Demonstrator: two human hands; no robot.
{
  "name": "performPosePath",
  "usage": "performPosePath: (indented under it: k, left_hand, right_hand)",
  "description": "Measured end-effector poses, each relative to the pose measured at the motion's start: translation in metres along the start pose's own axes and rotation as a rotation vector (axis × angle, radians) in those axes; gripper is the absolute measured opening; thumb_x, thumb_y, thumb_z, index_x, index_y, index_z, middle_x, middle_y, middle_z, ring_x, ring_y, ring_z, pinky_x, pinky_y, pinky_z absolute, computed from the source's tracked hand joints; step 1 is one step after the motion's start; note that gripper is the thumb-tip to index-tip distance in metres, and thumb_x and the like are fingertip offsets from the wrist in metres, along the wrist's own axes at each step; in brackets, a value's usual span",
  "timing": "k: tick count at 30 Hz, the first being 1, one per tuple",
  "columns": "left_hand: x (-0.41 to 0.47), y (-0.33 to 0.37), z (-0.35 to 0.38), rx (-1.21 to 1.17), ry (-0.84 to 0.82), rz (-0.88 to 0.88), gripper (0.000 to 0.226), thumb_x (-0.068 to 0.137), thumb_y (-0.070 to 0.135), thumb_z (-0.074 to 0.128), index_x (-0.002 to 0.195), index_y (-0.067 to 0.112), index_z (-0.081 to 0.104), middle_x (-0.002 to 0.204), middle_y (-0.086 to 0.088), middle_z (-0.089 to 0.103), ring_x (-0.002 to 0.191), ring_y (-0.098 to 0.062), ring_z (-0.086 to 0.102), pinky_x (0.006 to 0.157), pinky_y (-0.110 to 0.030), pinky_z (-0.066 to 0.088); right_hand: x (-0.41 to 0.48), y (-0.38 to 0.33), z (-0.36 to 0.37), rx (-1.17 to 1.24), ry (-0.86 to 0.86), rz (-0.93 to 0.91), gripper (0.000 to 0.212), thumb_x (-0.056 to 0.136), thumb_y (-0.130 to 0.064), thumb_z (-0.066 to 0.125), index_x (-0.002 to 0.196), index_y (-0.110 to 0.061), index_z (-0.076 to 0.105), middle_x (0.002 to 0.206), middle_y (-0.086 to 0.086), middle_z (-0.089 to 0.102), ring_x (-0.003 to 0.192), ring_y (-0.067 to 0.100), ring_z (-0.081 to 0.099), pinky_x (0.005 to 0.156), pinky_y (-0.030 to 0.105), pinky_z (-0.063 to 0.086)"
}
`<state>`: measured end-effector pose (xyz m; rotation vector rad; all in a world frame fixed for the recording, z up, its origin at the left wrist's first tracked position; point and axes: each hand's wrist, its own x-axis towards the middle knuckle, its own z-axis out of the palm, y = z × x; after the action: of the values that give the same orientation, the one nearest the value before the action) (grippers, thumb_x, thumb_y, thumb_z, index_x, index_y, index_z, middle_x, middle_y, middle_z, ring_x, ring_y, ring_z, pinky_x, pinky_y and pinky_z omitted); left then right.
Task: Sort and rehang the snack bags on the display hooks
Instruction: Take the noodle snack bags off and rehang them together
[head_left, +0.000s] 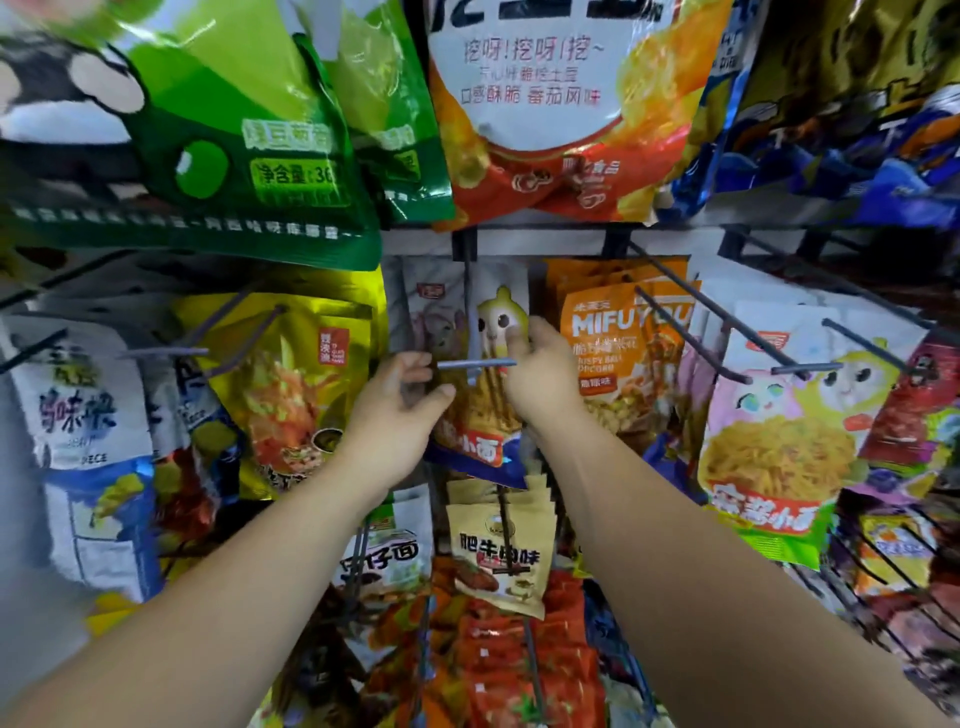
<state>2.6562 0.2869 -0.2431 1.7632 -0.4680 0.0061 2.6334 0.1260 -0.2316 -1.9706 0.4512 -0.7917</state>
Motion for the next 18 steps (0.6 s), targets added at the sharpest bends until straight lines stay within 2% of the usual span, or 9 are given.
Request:
performPosePath:
  k: [3, 6, 7, 9, 10, 11, 13, 15, 18]
  left_hand:
    - [-0.007, 0.004, -0.002, -0.033, 0.001, 0.024, 0.029, 0.095, 0.013, 0.068, 0.122, 0.019, 0.059, 0.107, 0.008, 0.065, 0.100, -0.016, 0.066, 0.100, -0.046, 0.054]
    - [-0.017, 0.004, -0.003, -0.039, 0.002, 0.084, 0.031, 0.095, 0.009, 0.067, 0.125, 0.014, 0.060, 0.108, 0.009, 0.065, 0.098, -0.012, 0.065, 0.093, -0.033, 0.053]
    - [-0.020, 0.004, -0.003, -0.034, 0.010, 0.107, 0.031, 0.095, 0.010, 0.067, 0.125, 0.015, 0.061, 0.109, 0.010, 0.065, 0.095, -0.007, 0.064, 0.090, -0.027, 0.051]
    - [-0.026, 0.002, -0.003, -0.021, 0.037, 0.152, 0.027, 0.095, 0.015, 0.070, 0.120, 0.023, 0.062, 0.110, 0.011, 0.065, 0.092, -0.001, 0.063, 0.085, -0.020, 0.051]
    - [-0.028, 0.000, -0.003, -0.013, 0.054, 0.166, 0.026, 0.094, 0.017, 0.071, 0.118, 0.025, 0.062, 0.111, 0.010, 0.065, 0.092, -0.002, 0.064, 0.084, -0.021, 0.052]
    - [-0.030, -0.002, -0.002, -0.006, 0.072, 0.173, 0.026, 0.094, 0.018, 0.071, 0.117, 0.026, 0.061, 0.113, 0.009, 0.065, 0.093, -0.006, 0.065, 0.083, -0.025, 0.055]
    - [-0.033, -0.004, 0.000, 0.011, 0.108, 0.184, 0.028, 0.093, 0.020, 0.071, 0.119, 0.023, 0.060, 0.114, 0.004, 0.065, 0.095, -0.017, 0.066, 0.083, -0.034, 0.057]
    - [-0.038, -0.004, 0.002, 0.025, 0.148, 0.169, 0.034, 0.093, 0.023, 0.073, 0.123, 0.021, 0.058, 0.116, 0.002, 0.063, 0.097, -0.016, 0.065, 0.082, -0.029, 0.055]
    - [-0.046, -0.007, 0.008, -0.010, 0.187, 0.129, 0.041, 0.091, 0.033, 0.074, 0.125, 0.024, 0.053, 0.118, 0.004, 0.062, 0.100, -0.014, 0.065, 0.079, -0.024, 0.051]
  right_hand:
    - [-0.019, 0.000, -0.014, 0.032, -0.003, -0.032, 0.027, 0.107, -0.031, 0.045, 0.086, -0.020, 0.056, 0.078, 0.001, 0.059, 0.072, 0.018, 0.057, 0.067, 0.039, 0.046]
    - [-0.036, -0.005, -0.033, 0.049, -0.033, -0.030, 0.033, 0.108, -0.025, 0.047, 0.075, -0.021, 0.047, 0.067, -0.006, 0.045, 0.059, 0.006, 0.043, 0.057, 0.026, 0.033]
    - [-0.042, -0.006, -0.039, 0.048, -0.049, -0.030, 0.032, 0.108, -0.025, 0.047, 0.077, -0.018, 0.049, 0.067, -0.004, 0.046, 0.058, 0.006, 0.043, 0.056, 0.024, 0.034]
    - [-0.054, -0.008, -0.050, 0.047, -0.075, -0.060, 0.030, 0.108, -0.026, 0.047, 0.084, -0.009, 0.055, 0.073, 0.007, 0.055, 0.066, 0.018, 0.052, 0.061, 0.031, 0.039]
    - [-0.060, -0.010, -0.055, 0.048, -0.082, -0.072, 0.031, 0.108, -0.026, 0.047, 0.085, -0.006, 0.055, 0.076, 0.009, 0.057, 0.069, 0.023, 0.053, 0.063, 0.034, 0.040]
    - [-0.066, -0.011, -0.060, 0.051, -0.085, -0.075, 0.032, 0.108, -0.026, 0.047, 0.083, -0.006, 0.054, 0.073, 0.004, 0.057, 0.068, 0.019, 0.052, 0.063, 0.033, 0.039]
    - [-0.078, -0.015, -0.070, 0.060, -0.093, -0.068, 0.037, 0.108, -0.024, 0.048, 0.072, -0.018, 0.047, 0.062, -0.015, 0.053, 0.060, 0.001, 0.046, 0.057, 0.020, 0.035]
    - [-0.090, -0.019, -0.078, 0.051, -0.096, -0.078, 0.042, 0.108, -0.022, 0.048, 0.067, -0.027, 0.041, 0.057, -0.023, 0.051, 0.055, -0.002, 0.045, 0.053, 0.014, 0.033]
    - [-0.106, -0.020, -0.088, 0.067, -0.114, -0.089, 0.041, 0.107, -0.023, 0.049, 0.067, -0.026, 0.043, 0.058, -0.016, 0.049, 0.056, 0.001, 0.042, 0.055, 0.018, 0.034]
